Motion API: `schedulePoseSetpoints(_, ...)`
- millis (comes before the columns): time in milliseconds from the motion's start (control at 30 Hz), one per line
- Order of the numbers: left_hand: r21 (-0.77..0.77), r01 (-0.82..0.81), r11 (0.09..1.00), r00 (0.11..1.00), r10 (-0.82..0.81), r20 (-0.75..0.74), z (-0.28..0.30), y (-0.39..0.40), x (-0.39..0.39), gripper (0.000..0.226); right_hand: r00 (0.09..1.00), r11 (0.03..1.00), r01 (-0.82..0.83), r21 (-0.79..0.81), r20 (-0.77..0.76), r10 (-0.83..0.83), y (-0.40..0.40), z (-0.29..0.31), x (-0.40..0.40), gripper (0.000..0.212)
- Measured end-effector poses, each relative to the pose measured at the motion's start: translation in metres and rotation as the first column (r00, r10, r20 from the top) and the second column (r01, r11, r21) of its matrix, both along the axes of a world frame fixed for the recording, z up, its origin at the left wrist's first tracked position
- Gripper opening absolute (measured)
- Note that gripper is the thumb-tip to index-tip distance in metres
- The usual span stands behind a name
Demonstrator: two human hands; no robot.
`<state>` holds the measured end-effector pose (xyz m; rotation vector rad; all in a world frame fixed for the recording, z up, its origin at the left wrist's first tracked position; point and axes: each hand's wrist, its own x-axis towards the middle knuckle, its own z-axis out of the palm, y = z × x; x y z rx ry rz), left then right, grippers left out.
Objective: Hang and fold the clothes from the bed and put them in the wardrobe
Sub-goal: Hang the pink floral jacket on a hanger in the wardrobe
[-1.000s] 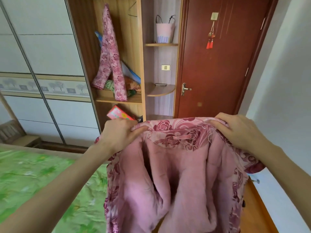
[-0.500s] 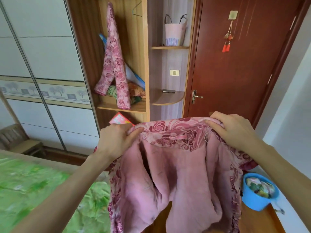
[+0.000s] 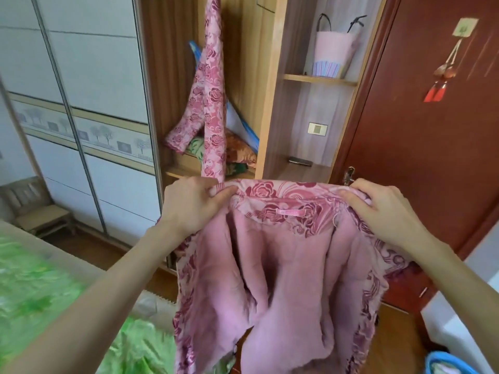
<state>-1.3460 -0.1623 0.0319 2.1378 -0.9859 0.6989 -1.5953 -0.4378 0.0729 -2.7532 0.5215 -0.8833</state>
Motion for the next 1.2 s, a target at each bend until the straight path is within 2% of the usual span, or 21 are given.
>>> schedulePoseSetpoints(300, -0.049, -0.161, 0.986, 0.987, 0.159, -0.032, 0.001, -0.044, 0.099, 0.071, 0.981, 0.979, -0.176, 0.106, 0.097, 0.166, -0.066, 0.000, 0.142, 0.041)
schedulePoseSetpoints(400, -0.085, -0.192, 0.978, 0.981, 0.188, -0.053, 0.004, -0.062, 0.122, 0.062, 0.963, 0.956, -0.255, 0.145, 0.128, 0.237, -0.090, -0.008, 0.190, 0.047)
schedulePoseSetpoints(500, -0.111, -0.227, 0.967, 0.973, 0.220, -0.070, 0.005, -0.080, 0.141, 0.035, 0.937, 0.918, -0.339, 0.205, 0.164, 0.310, -0.115, -0.012, 0.237, 0.045)
schedulePoseSetpoints(567, -0.092, -0.278, 0.956, 0.960, 0.272, -0.069, 0.003, -0.091, 0.160, 0.058, 0.917, 0.892, -0.391, 0.226, 0.179, 0.357, -0.131, -0.016, 0.269, 0.042)
schedulePoseSetpoints(633, -0.084, -0.345, 0.935, 0.938, 0.340, -0.063, 0.004, -0.101, 0.177, 0.065, 0.890, 0.859, -0.451, 0.243, 0.202, 0.409, -0.148, -0.020, 0.300, 0.043)
schedulePoseSetpoints(867, -0.072, -0.511, 0.857, 0.859, 0.512, -0.003, 0.019, -0.147, 0.220, 0.069, 0.777, 0.729, -0.629, 0.270, 0.193, 0.600, -0.208, -0.033, 0.392, 0.041)
schedulePoseSetpoints(967, -0.072, -0.605, 0.793, 0.792, 0.608, 0.049, 0.020, -0.159, 0.239, 0.070, 0.710, 0.649, -0.700, 0.298, 0.193, 0.677, -0.220, -0.040, 0.425, 0.044)
schedulePoseSetpoints(1067, -0.102, -0.677, 0.729, 0.730, 0.683, 0.037, 0.016, -0.166, 0.250, 0.067, 0.644, 0.571, -0.760, 0.310, 0.240, 0.727, -0.222, -0.041, 0.457, 0.044)
schedulePoseSetpoints(1200, -0.063, -0.755, 0.653, 0.650, 0.757, 0.065, 0.013, -0.172, 0.260, 0.063, 0.587, 0.549, -0.806, 0.219, 0.187, 0.787, -0.221, -0.031, 0.496, 0.033)
